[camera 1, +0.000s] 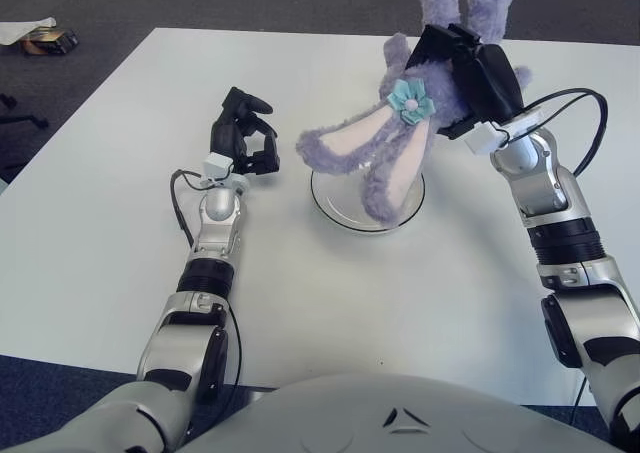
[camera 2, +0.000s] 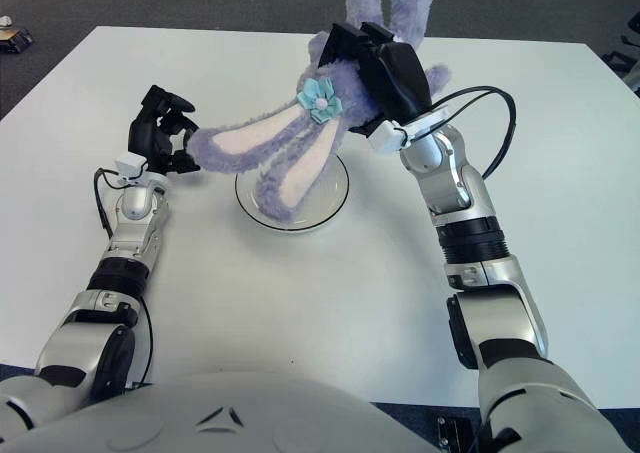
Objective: Put the doll into the plate.
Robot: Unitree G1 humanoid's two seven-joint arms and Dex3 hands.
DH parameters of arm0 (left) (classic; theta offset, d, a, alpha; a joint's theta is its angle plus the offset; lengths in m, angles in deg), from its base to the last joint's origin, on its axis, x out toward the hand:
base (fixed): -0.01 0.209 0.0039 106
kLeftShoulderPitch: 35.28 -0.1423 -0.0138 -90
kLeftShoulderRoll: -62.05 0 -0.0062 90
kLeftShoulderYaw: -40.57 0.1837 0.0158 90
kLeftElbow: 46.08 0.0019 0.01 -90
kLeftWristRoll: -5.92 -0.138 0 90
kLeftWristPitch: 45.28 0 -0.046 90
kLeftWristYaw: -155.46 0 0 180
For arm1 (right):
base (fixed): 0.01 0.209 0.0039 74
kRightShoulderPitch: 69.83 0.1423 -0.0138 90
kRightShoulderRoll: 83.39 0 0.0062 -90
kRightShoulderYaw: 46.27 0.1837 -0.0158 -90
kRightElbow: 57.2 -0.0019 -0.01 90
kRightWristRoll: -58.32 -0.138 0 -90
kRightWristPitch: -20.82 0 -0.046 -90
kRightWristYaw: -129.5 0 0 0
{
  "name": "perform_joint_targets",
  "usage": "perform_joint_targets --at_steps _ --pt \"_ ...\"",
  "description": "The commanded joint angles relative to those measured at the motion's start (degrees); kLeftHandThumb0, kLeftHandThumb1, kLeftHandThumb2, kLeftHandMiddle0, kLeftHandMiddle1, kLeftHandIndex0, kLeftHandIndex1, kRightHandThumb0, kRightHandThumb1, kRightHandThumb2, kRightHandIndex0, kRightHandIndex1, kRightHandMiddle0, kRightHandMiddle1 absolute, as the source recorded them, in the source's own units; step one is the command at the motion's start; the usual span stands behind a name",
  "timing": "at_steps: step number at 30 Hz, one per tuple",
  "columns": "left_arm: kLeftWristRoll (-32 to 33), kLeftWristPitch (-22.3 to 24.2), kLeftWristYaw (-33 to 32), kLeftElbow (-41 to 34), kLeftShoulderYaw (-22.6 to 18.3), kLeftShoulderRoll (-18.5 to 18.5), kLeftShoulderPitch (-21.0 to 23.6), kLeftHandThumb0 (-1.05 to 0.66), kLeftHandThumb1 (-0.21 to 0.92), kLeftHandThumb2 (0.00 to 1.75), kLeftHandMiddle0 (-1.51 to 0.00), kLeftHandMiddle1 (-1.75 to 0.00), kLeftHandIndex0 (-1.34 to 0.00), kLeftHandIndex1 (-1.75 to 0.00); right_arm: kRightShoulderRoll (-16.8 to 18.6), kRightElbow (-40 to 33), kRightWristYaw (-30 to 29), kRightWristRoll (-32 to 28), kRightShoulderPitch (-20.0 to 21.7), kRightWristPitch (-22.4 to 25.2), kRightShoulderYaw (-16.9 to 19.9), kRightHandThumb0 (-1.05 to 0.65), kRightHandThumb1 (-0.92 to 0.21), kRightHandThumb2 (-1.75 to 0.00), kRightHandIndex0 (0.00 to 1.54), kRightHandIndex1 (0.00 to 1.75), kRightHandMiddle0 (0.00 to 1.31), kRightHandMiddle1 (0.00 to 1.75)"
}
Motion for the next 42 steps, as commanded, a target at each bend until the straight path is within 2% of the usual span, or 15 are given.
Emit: perform_joint_targets --at_steps 1,12,17,20,23,26,29,40,42 --pt "-1.06 0.6 -0.63 3.3 -0.54 0.41 -1.96 -0.02 0.28 1.37 -0.69 -1.72 -0.37 -1.75 0.07 -1.99 1.07 -0.83 -0.42 -1.57 -0.28 0.0 -0.06 -1.59 0.82 1.67 0.57 1.75" --pt "0.28 0.88 1.64 7.24 -1.39 0.93 -1.09 -0.02 0.29 1.36 -0.69 -1.71 -0.36 -1.75 1.79 -4.42 2.86 -1.38 -1.86 -2.48 -0.89 0.0 -0.05 -1.61 0.84 1.67 0.58 1.75" --pt "0.22 1.92 1.82 8.78 -1.77 1.32 -0.98 -0.02 0.27 1.39 -0.69 -1.74 -0.37 -1.75 2.81 -6.18 5.15 -2.39 -3.79 -1.81 -2.09 0.0 -0.04 -1.61 0.84 1.67 0.59 1.75" --pt "-1.09 1.73 0.83 9.13 -1.46 1.46 -1.18 -0.01 0.27 1.38 -0.58 -1.74 -0.47 -1.75 3.22 -7.14 7.23 -3.75 -4.66 -1.24 -2.71 0.0 -0.03 -1.62 0.85 1.66 0.6 1.75" --pt "-2.18 1.79 0.15 9.11 -1.02 1.46 -1.45 -0.01 0.28 1.37 -0.55 -1.75 -0.5 -1.75 3.83 -7.54 7.79 -3.85 -5.08 -1.53 -3.15 0.0 -0.02 -1.63 0.86 1.65 0.61 1.75" --pt "-3.31 2.09 -0.33 9.36 -0.48 1.33 -1.72 -0.01 0.29 1.37 -0.64 -1.73 -0.41 -1.75 4.79 -7.46 6.36 -1.96 -5.52 -2.99 -3.59 0.0 -0.02 -1.65 0.83 1.71 0.61 1.75" --pt "-3.97 2.18 -0.6 10.15 -0.38 1.18 -1.56 -0.01 0.28 1.38 -0.68 -1.72 -0.39 -1.75 5.61 -7.5 7.01 -3.09 -6.23 -3.41 -3.94 0.0 -0.03 -1.64 0.83 1.71 0.61 1.75" --pt "-5.83 2.6 -1.7 11.12 0.31 1.0 -1.26 -0.01 0.24 1.42 -0.7 -1.73 -0.4 -1.75 7.0 -7.03 8.17 -2.83 -6.95 -4.74 -5.5 0.0 0.0 -1.66 0.88 1.66 0.63 1.75" --pt "-6.77 3.03 -2.6 10.58 0.67 0.99 -1.54 -0.01 0.21 1.46 -0.73 -1.74 -0.43 -1.75 7.35 -6.64 8.49 -3.32 -6.9 -5.53 -6.18 0.0 0.0 -1.65 0.87 1.66 0.62 1.75"
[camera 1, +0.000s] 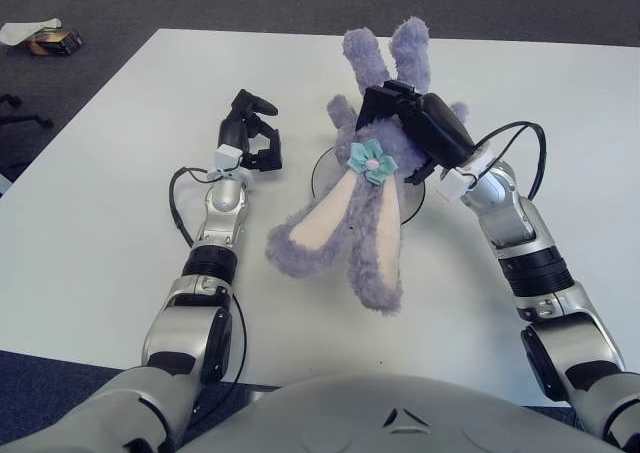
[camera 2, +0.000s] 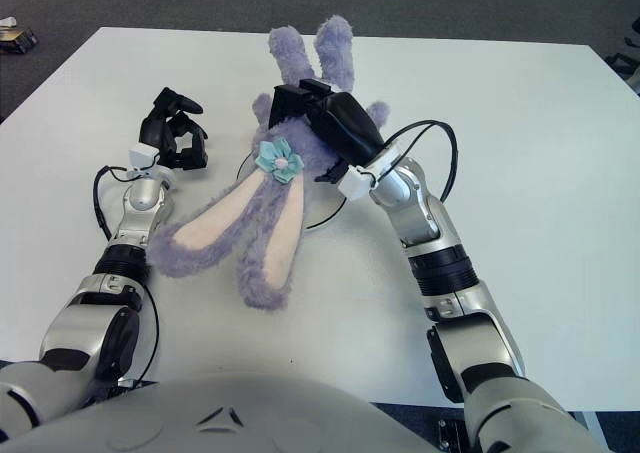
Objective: Put the doll into the plate.
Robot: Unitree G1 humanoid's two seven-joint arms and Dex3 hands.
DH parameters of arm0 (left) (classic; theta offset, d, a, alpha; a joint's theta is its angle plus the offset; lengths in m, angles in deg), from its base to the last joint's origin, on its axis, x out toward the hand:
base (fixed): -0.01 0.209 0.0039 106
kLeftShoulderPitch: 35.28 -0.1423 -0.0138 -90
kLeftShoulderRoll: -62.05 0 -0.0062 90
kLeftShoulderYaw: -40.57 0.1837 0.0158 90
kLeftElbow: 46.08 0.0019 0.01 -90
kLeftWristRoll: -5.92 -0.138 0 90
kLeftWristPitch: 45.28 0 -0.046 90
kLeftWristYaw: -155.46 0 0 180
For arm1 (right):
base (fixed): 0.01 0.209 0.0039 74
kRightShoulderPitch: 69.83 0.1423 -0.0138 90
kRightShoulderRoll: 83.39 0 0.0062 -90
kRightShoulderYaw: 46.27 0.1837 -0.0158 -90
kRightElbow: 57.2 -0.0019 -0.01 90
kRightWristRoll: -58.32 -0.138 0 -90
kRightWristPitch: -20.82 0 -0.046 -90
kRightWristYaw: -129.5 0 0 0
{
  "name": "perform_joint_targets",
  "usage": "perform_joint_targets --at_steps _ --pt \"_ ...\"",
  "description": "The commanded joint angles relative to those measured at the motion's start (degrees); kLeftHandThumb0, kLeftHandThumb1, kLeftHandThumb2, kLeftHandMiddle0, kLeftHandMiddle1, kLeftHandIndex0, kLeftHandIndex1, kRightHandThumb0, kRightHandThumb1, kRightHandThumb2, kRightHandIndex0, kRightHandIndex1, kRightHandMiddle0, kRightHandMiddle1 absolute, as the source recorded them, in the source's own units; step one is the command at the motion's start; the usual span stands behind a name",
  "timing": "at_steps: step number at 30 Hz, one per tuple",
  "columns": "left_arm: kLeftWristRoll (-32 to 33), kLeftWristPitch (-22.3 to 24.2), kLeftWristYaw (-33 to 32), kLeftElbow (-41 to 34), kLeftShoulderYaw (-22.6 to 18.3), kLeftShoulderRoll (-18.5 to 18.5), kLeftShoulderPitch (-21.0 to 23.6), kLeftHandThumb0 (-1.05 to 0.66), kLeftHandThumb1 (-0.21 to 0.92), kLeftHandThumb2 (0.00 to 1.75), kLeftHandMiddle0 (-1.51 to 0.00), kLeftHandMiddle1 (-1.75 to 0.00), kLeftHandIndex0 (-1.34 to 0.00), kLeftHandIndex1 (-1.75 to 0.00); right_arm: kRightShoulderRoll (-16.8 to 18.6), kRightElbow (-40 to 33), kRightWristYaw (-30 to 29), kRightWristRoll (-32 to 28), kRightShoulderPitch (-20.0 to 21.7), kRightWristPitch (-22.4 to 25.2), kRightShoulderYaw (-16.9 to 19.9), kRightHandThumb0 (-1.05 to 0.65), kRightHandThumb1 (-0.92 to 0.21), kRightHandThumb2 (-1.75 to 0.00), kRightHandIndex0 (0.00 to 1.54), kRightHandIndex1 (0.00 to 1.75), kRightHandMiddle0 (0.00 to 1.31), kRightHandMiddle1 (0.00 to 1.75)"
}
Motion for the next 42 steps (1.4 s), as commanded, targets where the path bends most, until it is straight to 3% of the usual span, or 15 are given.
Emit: perform_joint_targets --at_steps 1,9,21,39,42 --pt "-2.38 1.1 -1.8 2.4 1.08 0.66 -5.02 -0.01 0.2 1.48 -0.74 -1.74 -0.44 -1.75 0.9 -0.07 0.47 -1.28 -0.04 -2.31 -1.02 0.0 0.0 -1.65 0.87 1.66 0.62 1.75" --pt "-4.42 3.14 -3.26 0.6 2.11 0.47 -5.7 -0.01 0.15 1.53 -0.77 -1.75 -0.48 -1.74 0.24 -0.61 1.58 -0.09 -0.34 -4.8 -2.45 0.0 -0.03 -1.63 0.85 1.68 0.6 1.75" --pt "-5.86 3.52 -3.76 -0.8 3.48 0.41 -6.26 -0.02 0.1 1.56 -0.8 -1.75 -0.55 -1.67 -1.49 -3.82 6.99 -0.41 -2.73 -3.78 -3.74 0.0 -0.06 -1.6 0.83 1.68 0.58 1.75" --pt "-4.96 4.84 -1.84 -2.08 3.75 0.41 -6.86 -0.02 0.13 1.53 -0.78 -1.75 -0.52 -1.68 -3.18 -9.22 16.88 1.14 -4.71 8.19 -5.72 0.0 -0.07 -1.6 0.81 1.72 0.57 1.75" --pt "-4.92 4.79 -1.75 -2.09 3.69 0.44 -6.88 -0.02 0.14 1.52 -0.78 -1.75 -0.51 -1.69 -3.71 -9.55 18.57 1.09 -4.64 9.83 -6.02 0.0 -0.02 -1.65 0.84 1.74 0.62 1.72"
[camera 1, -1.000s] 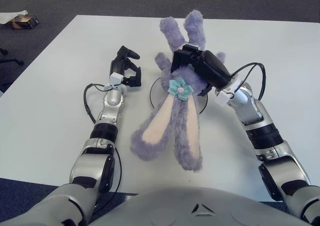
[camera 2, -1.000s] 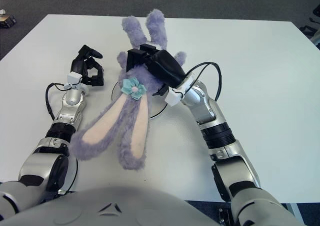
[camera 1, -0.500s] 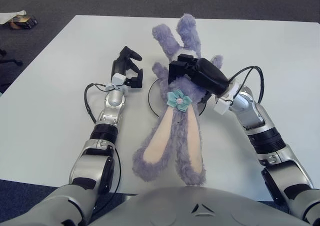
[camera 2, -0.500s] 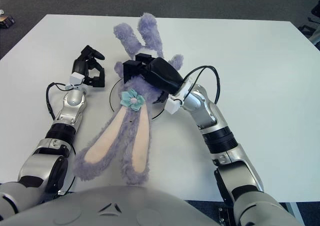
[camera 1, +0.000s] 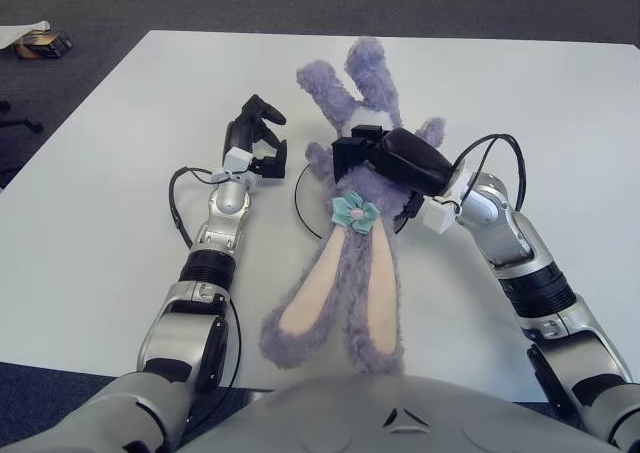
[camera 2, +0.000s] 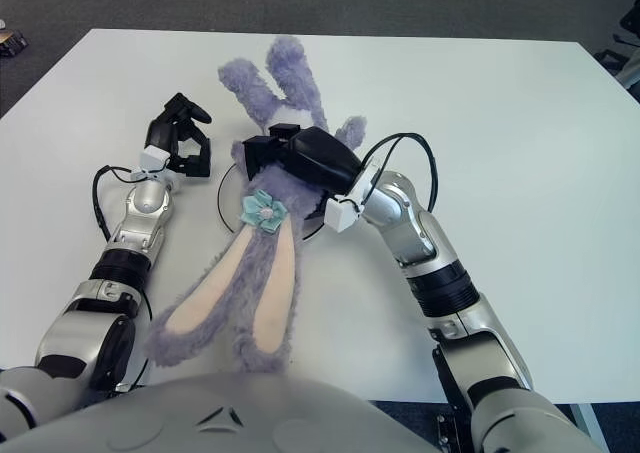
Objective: Put the doll into the plate.
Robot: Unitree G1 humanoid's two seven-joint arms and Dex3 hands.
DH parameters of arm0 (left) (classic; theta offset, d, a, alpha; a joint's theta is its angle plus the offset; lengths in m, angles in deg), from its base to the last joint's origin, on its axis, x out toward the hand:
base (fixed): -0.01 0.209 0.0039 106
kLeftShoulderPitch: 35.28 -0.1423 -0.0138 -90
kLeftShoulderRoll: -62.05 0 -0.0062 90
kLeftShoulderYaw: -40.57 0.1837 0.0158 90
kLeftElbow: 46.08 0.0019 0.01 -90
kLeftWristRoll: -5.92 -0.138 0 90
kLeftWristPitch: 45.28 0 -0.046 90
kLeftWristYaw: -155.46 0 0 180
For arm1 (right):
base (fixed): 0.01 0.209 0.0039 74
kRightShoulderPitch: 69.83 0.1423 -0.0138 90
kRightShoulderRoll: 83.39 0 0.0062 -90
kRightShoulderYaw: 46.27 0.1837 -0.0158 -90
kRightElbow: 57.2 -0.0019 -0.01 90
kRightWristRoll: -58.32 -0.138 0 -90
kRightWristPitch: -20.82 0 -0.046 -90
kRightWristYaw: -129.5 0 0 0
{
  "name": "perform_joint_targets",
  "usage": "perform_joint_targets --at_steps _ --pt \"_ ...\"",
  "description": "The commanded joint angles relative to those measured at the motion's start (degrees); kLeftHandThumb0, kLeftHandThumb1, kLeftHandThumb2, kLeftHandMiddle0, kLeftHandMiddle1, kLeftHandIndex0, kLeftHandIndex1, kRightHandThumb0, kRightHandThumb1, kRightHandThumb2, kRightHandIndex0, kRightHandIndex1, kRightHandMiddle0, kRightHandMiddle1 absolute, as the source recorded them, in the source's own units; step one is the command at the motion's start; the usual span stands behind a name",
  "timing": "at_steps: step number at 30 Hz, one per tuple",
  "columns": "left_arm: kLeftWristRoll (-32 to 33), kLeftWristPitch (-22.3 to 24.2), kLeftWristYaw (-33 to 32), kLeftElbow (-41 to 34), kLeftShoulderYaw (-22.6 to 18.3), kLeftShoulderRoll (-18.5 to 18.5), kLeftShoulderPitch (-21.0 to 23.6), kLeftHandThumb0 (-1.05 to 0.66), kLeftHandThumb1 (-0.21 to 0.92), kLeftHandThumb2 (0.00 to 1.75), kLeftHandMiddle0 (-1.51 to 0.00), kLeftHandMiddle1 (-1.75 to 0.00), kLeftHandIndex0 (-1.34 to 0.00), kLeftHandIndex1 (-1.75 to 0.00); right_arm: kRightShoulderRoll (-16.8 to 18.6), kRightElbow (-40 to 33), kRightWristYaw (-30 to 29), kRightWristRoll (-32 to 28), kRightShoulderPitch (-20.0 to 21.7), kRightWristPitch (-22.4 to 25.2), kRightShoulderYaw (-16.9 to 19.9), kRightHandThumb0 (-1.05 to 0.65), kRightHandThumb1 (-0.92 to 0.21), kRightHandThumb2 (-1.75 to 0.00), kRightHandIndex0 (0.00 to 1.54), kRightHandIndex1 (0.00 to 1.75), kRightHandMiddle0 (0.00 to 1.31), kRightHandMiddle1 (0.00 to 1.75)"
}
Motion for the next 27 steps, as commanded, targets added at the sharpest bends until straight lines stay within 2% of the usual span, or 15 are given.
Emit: perform_joint_targets --at_steps 1,6,9,11,13,14,16,18,20,21,22,23,24,26,27 --pt "0.07 0.76 0.61 2.38 0.64 0.8 -4.81 -0.02 0.14 1.52 -0.78 -1.75 -0.51 -1.69 -1.63 -0.23 3.27 0.06 -0.7 3.2 -0.89 0.0 -0.01 -1.66 0.85 1.74 0.63 1.71" --pt "0.28 0.71 0.88 2.34 0.6 0.85 -4.86 -0.02 0.14 1.51 -0.77 -1.75 -0.51 -1.69 -2.66 -0.22 6.14 0.05 -0.02 5.12 -1.35 -0.01 -0.01 -1.6 0.84 1.75 0.71 1.54" --pt "0.58 0.75 1.18 2.39 0.59 0.82 -4.87 -0.02 0.15 1.51 -0.77 -1.75 -0.51 -1.68 -3.75 0.91 6.75 1.78 1.29 4.06 -1.89 -0.01 -0.04 -1.56 0.82 1.75 0.71 1.51" --pt "0.73 0.77 1.32 2.41 0.56 0.82 -4.88 -0.02 0.15 1.5 -0.77 -1.75 -0.51 -1.68 -4.6 1.59 6.86 3.04 2.22 2.99 -2.34 -0.02 -0.05 -1.55 0.82 1.75 0.71 1.51" --pt "0.79 0.79 1.34 2.42 0.57 0.87 -4.91 -0.02 0.15 1.5 -0.77 -1.75 -0.51 -1.68 -5.25 2.13 6.65 3.99 2.8 2.05 -2.63 -0.01 -0.08 -1.54 0.73 1.75 0.67 1.62" --pt "0.81 0.8 1.35 2.42 0.58 0.88 -4.92 -0.02 0.15 1.5 -0.77 -1.75 -0.51 -1.67 -5.47 2.36 6.51 4.38 3.02 1.67 -2.74 -0.17 -0.19 -1.43 0.84 1.75 0.63 1.67" --pt "0.87 0.86 1.39 2.47 0.54 0.86 -4.92 -0.02 0.16 1.5 -0.76 -1.75 -0.51 -1.68 -6.44 3.44 6.16 5.87 3.83 0.06 -3.17 -0.34 -0.31 -1.29 0.96 1.75 0.58 1.71" --pt "0.89 0.92 1.42 2.53 0.51 0.84 -4.9 -0.02 0.16 1.5 -0.76 -1.75 -0.51 -1.68 -7.08 5.09 5.49 6.64 4.41 -1.63 -3.41 -0.39 -0.38 -1.21 0.93 1.75 0.54 1.73" --pt "0.94 1.07 1.51 2.57 0.48 0.82 -4.87 -0.02 0.15 1.5 -0.77 -1.75 -0.5 -1.69 -7.23 6.51 4.84 6.71 4.63 -2.81 -3.46 -0.41 -0.44 -1.15 0.8 1.75 0.5 1.74" --pt "0.97 1.16 1.56 2.58 0.47 0.81 -4.86 -0.02 0.15 1.51 -0.77 -1.75 -0.5 -1.69 -7.26 7.05 4.61 6.66 4.72 -3.23 -3.49 -0.41 -0.52 -1.05 0.61 1.75 0.45 1.74" --pt "0.99 1.23 1.59 2.58 0.47 0.81 -4.85 -0.02 0.15 1.51 -0.77 -1.75 -0.5 -1.7 -7.27 7.4 4.46 6.62 4.8 -3.53 -3.5 -0.4 -0.57 -0.97 0.49 1.75 0.42 1.74" --pt "1.02 1.35 1.64 2.57 0.46 0.8 -4.85 -0.02 0.15 1.51 -0.77 -1.75 -0.5 -1.7 -7.26 7.71 4.32 6.57 4.89 -3.77 -3.52 -0.4 -0.59 -0.95 0.44 1.75 0.4 1.73" --pt "1.04 1.47 1.68 2.54 0.45 0.78 -4.86 -0.02 0.15 1.51 -0.77 -1.75 -0.49 -1.7 -7.27 8.11 4.14 6.59 5.04 -4.07 -3.53 -0.53 -0.63 -0.85 0.34 1.67 0.27 1.67" --pt "1.04 1.67 1.72 2.47 0.45 0.75 -4.88 -0.02 0.16 1.51 -0.77 -1.75 -0.49 -1.71 -7.38 8.97 3.89 6.66 5.43 -4.71 -3.58 -0.66 -0.69 -0.73 0.24 1.51 0.14 1.56" --pt "1.03 1.75 1.72 2.42 0.46 0.73 -4.89 -0.02 0.16 1.51 -0.77 -1.75 -0.49 -1.71 -7.46 9.37 3.81 6.72 5.63 -5.01 -3.61 -0.72 -0.73 -0.65 0.18 1.37 0.09 1.46"
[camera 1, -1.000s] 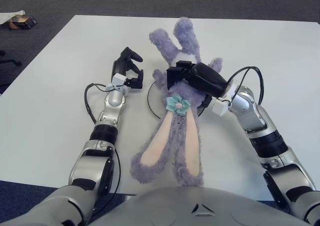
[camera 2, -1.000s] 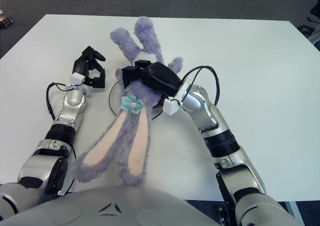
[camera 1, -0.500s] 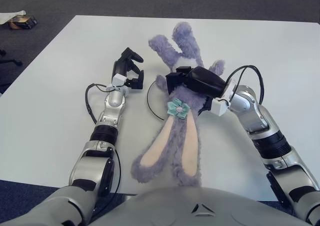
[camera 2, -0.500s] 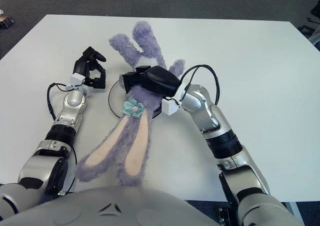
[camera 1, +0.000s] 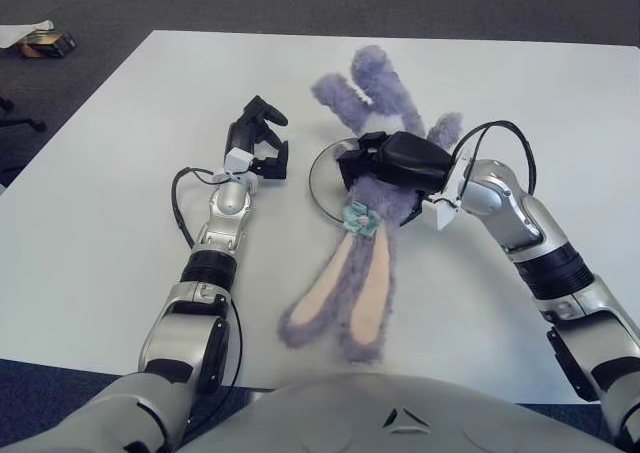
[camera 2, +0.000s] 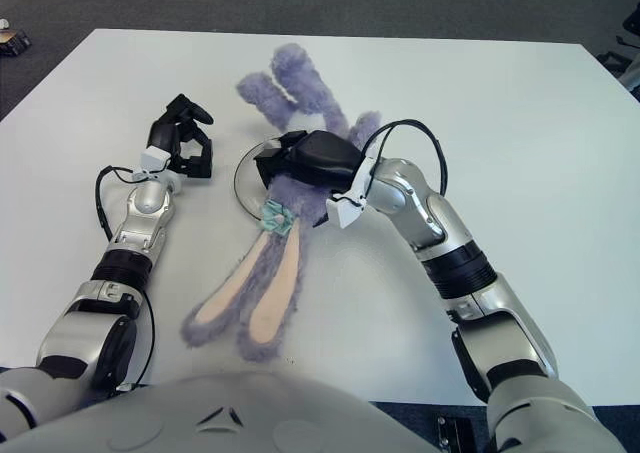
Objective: Put the doll into the plate.
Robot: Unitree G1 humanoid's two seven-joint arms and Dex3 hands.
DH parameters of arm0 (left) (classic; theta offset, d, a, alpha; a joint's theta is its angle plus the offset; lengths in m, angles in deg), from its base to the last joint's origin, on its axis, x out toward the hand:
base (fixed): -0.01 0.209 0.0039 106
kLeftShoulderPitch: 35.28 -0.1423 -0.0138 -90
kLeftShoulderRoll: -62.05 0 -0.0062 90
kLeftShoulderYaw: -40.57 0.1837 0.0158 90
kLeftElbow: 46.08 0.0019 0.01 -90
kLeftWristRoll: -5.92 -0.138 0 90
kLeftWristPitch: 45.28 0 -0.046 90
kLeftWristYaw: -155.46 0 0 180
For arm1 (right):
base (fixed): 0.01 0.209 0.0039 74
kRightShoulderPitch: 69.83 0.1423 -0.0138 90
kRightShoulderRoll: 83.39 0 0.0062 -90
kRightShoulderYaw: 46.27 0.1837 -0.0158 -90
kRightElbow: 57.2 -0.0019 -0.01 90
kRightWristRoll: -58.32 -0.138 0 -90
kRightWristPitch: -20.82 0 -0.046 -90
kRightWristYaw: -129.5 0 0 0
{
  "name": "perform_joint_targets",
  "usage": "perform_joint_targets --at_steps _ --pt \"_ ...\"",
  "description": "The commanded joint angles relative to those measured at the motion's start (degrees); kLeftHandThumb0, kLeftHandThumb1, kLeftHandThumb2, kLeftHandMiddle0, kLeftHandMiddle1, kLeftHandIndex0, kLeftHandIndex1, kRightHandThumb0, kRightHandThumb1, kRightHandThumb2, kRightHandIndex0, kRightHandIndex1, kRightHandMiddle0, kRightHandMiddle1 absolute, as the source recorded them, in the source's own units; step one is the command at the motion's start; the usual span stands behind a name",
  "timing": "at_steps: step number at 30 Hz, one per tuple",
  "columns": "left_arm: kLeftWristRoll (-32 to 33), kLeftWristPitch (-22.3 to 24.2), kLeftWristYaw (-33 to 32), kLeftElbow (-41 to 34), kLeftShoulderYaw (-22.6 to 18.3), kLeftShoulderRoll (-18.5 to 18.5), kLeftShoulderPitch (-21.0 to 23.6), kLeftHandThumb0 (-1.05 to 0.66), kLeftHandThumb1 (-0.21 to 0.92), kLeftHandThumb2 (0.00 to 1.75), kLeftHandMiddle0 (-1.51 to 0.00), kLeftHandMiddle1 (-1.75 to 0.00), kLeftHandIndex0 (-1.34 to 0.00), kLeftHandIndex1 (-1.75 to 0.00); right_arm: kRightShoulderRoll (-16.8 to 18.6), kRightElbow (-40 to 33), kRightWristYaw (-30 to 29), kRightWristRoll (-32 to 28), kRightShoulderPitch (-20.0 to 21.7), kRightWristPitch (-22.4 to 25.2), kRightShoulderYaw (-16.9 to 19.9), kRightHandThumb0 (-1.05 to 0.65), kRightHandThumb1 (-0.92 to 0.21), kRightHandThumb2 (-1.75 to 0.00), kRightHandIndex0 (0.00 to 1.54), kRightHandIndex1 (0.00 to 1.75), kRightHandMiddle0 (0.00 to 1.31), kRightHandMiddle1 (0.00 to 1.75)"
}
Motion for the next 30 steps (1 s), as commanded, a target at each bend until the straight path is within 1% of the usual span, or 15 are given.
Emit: perform_joint_targets --at_steps 1,2,3,5,7,8,9,12,13,17,22,30 --pt "0.0 0.85 0.59 2.55 0.48 0.63 -4.74 -0.02 0.16 1.51 -0.77 -1.75 -0.49 -1.71 -1.23 2.9 0.85 0.57 0.8 -0.67 -0.7 -0.76 -0.76 -0.6 0.14 1.28 0.05 1.39" --pt "-0.01 0.9 0.58 2.56 0.49 0.63 -4.73 -0.02 0.16 1.51 -0.77 -1.75 -0.49 -1.71 -1.42 3.31 1.12 0.43 1.09 -0.91 -0.73 -0.78 -0.77 -0.58 0.11 1.19 0.04 1.34" --pt "-0.02 0.93 0.58 2.57 0.49 0.63 -4.71 -0.02 0.15 1.51 -0.77 -1.75 -0.49 -1.71 -1.54 3.59 1.29 0.33 1.27 -1.09 -0.74 -0.81 -0.8 -0.53 0.08 1.06 0.03 1.26" --pt "0.04 0.95 0.64 2.64 0.46 0.62 -4.68 -0.02 0.15 1.51 -0.77 -1.75 -0.49 -1.72 -2.11 4.17 2.46 -0.25 1.82 -1.45 -0.88 -0.83 -0.83 -0.47 0.05 0.92 0.01 1.17" --pt "0.13 0.94 0.72 2.81 0.42 0.63 -4.61 -0.02 0.15 1.52 -0.77 -1.75 -0.49 -1.72 -2.7 4.4 3.97 -0.89 2.27 -1.5 -1.08 -0.86 -0.87 -0.4 0.02 0.74 0.01 1.06" --pt "0.21 1.0 0.8 2.9 0.38 0.66 -4.56 -0.02 0.15 1.52 -0.77 -1.75 -0.49 -1.72 -2.98 4.47 4.89 -1.27 2.39 -1.11 -1.12 -0.87 -0.87 -0.39 0.02 0.7 0.0 1.04" --pt "0.33 1.01 0.86 2.99 0.31 0.71 -4.53 -0.02 0.15 1.52 -0.77 -1.75 -0.49 -1.73 -3.32 4.43 6.03 -1.6 2.51 -0.44 -1.19 -0.88 -0.88 -0.36 0.01 0.59 0.0 0.99" --pt "0.49 0.97 0.95 3.04 0.19 0.78 -4.54 -0.02 0.15 1.52 -0.77 -1.75 -0.49 -1.72 -3.88 4.43 7.98 -2.08 2.81 0.62 -1.26 -0.91 -0.88 -0.32 0.0 0.35 0.0 0.87" --pt "0.49 0.96 0.96 3.03 0.19 0.78 -4.55 -0.02 0.15 1.52 -0.77 -1.75 -0.49 -1.72 -3.93 4.44 8.24 -2.16 2.87 0.71 -1.25 -0.92 -0.88 -0.32 0.0 0.3 0.0 0.84" --pt "0.28 0.9 0.84 2.76 0.25 0.74 -4.66 -0.02 0.15 1.52 -0.77 -1.75 -0.49 -1.72 -4.11 4.83 8.97 -2.14 3.29 1.05 -1.18 -0.94 -0.89 -0.3 0.0 0.18 0.0 0.76" --pt "0.17 0.9 0.81 2.71 0.3 0.71 -4.69 -0.02 0.15 1.52 -0.77 -1.75 -0.48 -1.73 -4.77 6.57 9.0 -2.04 4.45 -0.95 -1.25 -0.95 -0.88 -0.28 0.0 0.08 0.0 0.68" --pt "-0.01 0.75 0.57 2.71 0.36 0.78 -4.69 -0.02 0.16 1.51 -0.76 -1.75 -0.47 -1.74 -5.14 8.4 9.4 -4.15 5.22 -3.27 -0.89 -0.93 -0.87 -0.27 0.01 0.06 0.0 0.64"
